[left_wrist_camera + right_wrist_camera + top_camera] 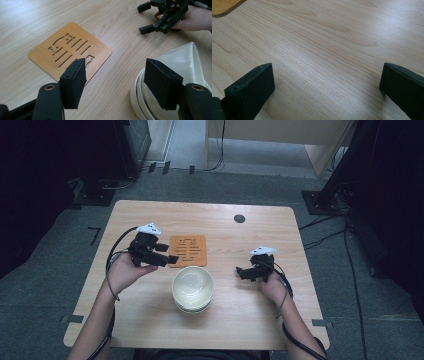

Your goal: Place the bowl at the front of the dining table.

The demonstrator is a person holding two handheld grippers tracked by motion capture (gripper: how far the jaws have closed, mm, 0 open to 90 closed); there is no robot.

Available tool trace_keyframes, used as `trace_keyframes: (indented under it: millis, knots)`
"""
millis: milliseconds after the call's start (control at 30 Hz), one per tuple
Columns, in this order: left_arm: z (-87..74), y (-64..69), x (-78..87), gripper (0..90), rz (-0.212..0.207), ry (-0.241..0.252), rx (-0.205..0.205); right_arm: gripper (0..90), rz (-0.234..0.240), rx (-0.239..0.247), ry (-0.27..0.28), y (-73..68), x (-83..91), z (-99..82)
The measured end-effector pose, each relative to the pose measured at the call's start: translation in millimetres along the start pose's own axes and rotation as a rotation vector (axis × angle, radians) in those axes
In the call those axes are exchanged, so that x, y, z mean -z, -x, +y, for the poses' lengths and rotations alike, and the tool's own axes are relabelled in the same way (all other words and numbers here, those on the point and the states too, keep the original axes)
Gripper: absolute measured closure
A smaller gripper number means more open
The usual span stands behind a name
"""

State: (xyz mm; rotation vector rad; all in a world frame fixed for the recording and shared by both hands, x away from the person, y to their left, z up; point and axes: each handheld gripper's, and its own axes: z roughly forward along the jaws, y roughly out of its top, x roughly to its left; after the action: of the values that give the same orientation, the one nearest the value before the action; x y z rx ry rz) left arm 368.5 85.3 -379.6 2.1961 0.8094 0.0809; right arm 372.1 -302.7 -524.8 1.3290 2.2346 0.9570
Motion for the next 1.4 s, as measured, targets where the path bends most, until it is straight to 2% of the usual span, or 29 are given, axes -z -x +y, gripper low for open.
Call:
trace_keyframes:
  millis: [300,1200,1400]
  knots:
    - [3.9,7.7,3.9,34.1,-0.021,0.014,-0.014,0.0,0.000,0.001,0.000,0.0,0.0,0.0]
    - [10.7,30.5,1.1,36.2,-0.064,0.000,-0.070,0.0,0.000,0.001,0.000,0.0,0.0,0.0]
    - [11.2,31.9,1.2,36.4,-0.070,0.007,-0.064,0.0,0.000,0.001,0.000,0.0,0.0,0.0]
